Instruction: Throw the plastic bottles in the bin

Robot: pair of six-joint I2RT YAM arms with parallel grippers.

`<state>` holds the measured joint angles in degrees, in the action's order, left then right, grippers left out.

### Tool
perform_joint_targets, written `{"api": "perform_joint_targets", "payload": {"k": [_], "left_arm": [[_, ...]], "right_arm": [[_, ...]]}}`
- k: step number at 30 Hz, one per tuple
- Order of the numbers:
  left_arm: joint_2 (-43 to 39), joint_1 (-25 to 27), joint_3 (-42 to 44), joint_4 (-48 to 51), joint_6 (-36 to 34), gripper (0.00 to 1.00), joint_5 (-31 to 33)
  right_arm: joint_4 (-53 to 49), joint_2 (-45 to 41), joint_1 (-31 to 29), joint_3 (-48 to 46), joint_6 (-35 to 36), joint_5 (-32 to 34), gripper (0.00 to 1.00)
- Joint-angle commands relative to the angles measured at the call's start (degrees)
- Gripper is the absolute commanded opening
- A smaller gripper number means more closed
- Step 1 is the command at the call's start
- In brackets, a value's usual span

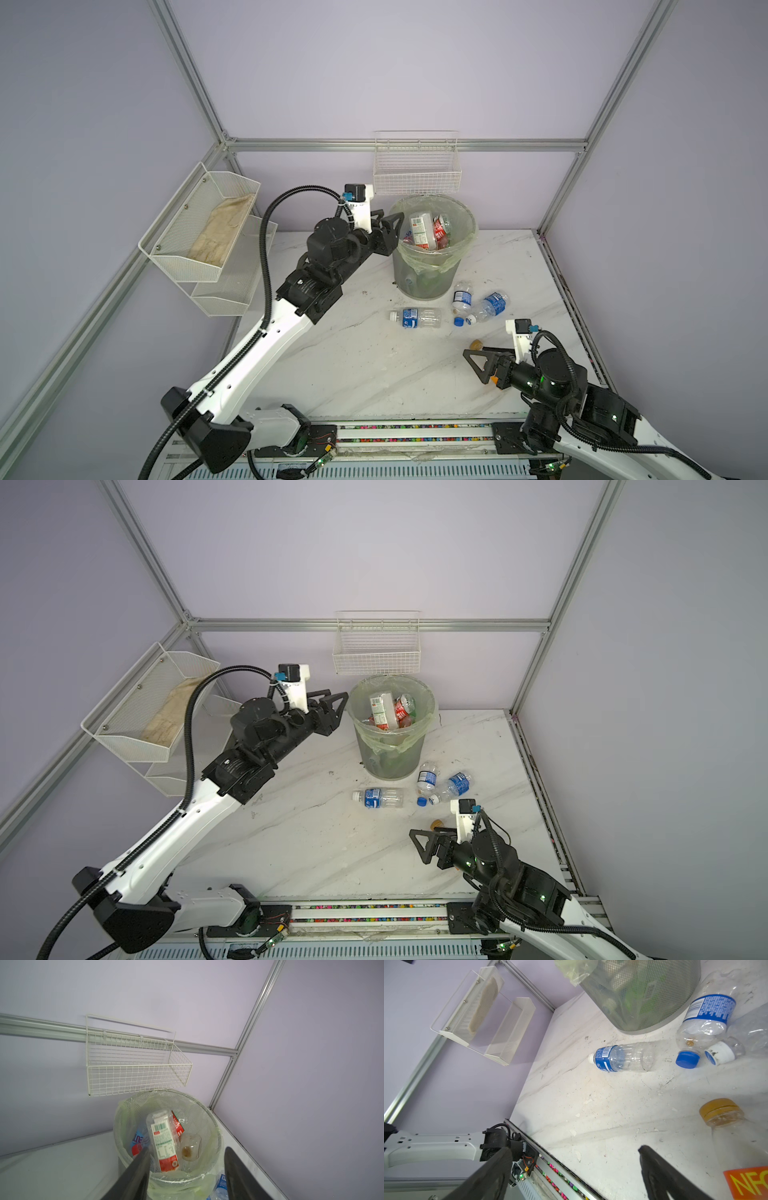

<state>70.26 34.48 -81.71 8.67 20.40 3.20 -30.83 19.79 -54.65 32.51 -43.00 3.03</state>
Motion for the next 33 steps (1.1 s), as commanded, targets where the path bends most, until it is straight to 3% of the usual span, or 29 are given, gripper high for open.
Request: {"api": "perform_joint_targets", "payload": {"k": [1,10,17,33], "left_arm": [[-5.4,-0.5,5.9,-0.3,-0.8,0.6,1.7],[-24.9,-0.5,22.8,6.0,-0.8,0.68,6.2],[-36.8,-0.5,31.9,12.0,1.7,0.74,5.7],[-46.4,-0.5,38.7,17.4,7.6,0.78,2.0]], "right_arm": [[1.6,4.4,-0.1,2.4,2.2,0.5,0.98],[3.3,15.4,-0.1,6.8,8.8,1.6,0.98],[7.1,24.2,-0.3,6.4,9.8,1.9,0.98],[27.0,38.4,0.0,3.3,12.0,15.3,0.97]]}}
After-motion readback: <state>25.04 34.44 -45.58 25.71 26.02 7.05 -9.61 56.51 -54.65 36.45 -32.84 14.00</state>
